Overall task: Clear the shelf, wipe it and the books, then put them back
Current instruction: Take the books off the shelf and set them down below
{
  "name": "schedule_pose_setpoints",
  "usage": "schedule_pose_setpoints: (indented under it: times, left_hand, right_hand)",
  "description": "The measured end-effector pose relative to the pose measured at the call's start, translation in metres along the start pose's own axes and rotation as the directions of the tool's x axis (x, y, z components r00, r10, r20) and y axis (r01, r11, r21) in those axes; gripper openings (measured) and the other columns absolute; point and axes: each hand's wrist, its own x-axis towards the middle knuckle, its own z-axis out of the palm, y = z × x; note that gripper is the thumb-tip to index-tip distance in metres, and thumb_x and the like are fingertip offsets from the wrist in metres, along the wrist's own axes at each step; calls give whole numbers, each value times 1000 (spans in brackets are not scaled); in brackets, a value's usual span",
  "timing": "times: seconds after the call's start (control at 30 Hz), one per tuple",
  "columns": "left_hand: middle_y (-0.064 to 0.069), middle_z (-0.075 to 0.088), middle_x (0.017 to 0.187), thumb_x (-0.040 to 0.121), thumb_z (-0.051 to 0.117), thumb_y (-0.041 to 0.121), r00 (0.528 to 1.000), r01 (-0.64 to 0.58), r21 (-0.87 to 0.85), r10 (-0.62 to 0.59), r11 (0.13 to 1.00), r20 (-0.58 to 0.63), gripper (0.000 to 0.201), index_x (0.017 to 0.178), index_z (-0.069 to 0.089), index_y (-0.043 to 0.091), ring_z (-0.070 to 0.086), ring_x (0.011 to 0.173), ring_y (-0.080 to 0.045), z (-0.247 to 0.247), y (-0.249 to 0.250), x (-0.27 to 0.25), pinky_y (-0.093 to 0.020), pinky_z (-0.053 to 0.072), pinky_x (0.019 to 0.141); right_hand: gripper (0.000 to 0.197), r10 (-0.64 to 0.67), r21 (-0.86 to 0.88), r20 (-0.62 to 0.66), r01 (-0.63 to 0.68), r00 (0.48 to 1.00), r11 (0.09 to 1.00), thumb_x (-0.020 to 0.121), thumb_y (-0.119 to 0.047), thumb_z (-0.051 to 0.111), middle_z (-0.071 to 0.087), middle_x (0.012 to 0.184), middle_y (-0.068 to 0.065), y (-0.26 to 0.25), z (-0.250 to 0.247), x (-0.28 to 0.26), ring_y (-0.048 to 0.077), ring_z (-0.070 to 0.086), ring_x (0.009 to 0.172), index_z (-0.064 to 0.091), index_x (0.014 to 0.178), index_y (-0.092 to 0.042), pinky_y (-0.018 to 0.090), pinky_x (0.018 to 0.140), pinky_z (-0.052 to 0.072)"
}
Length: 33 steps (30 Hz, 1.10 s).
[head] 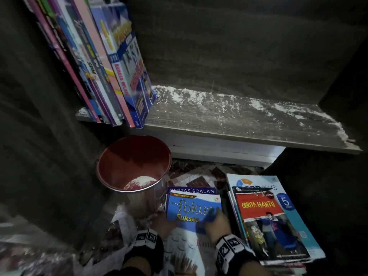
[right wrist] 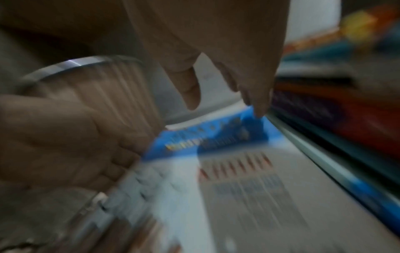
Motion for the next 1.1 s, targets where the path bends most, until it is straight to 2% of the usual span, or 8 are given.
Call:
schedule_pose_setpoints:
  times: [0.13, 0.23, 0.3, 0.47, 0.63, 0.7, 0.9, 1.1]
  left_hand:
    - [-5, 74, 93, 48, 66, 46, 996, 44, -40, -46, 998, -70, 51, 89, 73, 16, 67, 94, -23, -9, -3, -6, -33, 53, 87]
    - [6, 59, 47, 72, 66, 13, 981, -74, -37, 66, 997, -183, 6, 66, 68, 12, 55, 50, -14, -28, 45, -43, -21, 43, 53]
    - [6, 58, 50, 86, 51, -12, 935, -145, -31, 127, 989, -330, 19, 79, 64, 0, 50, 39, -4, -48, 77, -59, -17, 41, 42]
    - [-5, 71, 81, 85, 55, -3, 680, -374, 214, 424, 902, -598, 36, 84, 63, 32, 68, 79, -26, -110, 163, -91, -41, 55, 83]
    - [-9, 66, 118, 90, 53, 5, 405, -429, 382, 553, 818, -728, 33, 121, 63, 13, 61, 108, -25, -152, 258, -139, -31, 46, 94]
    - [-7, 58, 131, 92, 51, 7, 386, -417, 407, 564, 813, -730, 43, 134, 53, 15, 57, 115, -23, -162, 280, -151, -32, 45, 97]
    - [-6, 48, 140, 88, 54, 1, 480, -441, 394, 583, 806, -655, 57, 142, 43, 15, 49, 124, -19, -169, 297, -150, -28, 42, 98]
    - [-8, 45, 134, 82, 59, -2, 378, -488, 346, 551, 802, -744, 62, 141, 42, 9, 50, 120, -21, -165, 298, -134, -37, 42, 105]
  right_hand:
    - [55, -168, 202, 32, 159, 985, 966, 92, 0, 54, 48, 139, 15, -39, -13, -26, 28, 61, 101, 36, 143, -9, 26, 70, 51]
    - [41, -356, 155, -78, 364, 931, 918, 93, -6, 56, 56, 131, 8, -73, -27, -49, 22, 60, 100, 51, 133, -14, 28, 83, 49]
    - [33, -475, 163, -115, 488, 872, 857, 90, -7, 60, 59, 127, 6, -99, -39, -66, 20, 60, 104, 60, 121, -19, 32, 92, 49]
    - [34, -693, 143, -131, 705, 709, 694, 89, -6, 61, 58, 124, -2, -172, -76, -108, 8, 54, 111, 61, 121, -17, 14, 88, 39]
    - [43, -807, 79, -66, 809, 587, 582, 89, -8, 61, 57, 133, -1, -244, -99, -143, 12, 52, 123, 56, 131, -17, 25, 103, 40]
    - [46, -827, 29, -43, 828, 560, 559, 88, -12, 62, 56, 136, 0, -268, -101, -151, 15, 52, 124, 55, 133, -18, 30, 104, 41]
    - [54, -845, 31, -37, 846, 533, 532, 90, -11, 62, 51, 140, 1, -311, -101, -163, 15, 48, 127, 47, 141, -17, 20, 98, 37]
    - [53, -825, 215, -39, 811, 564, 545, 94, 0, 49, 46, 145, 5, -333, -94, -146, 17, 49, 126, 42, 144, -14, 20, 93, 44]
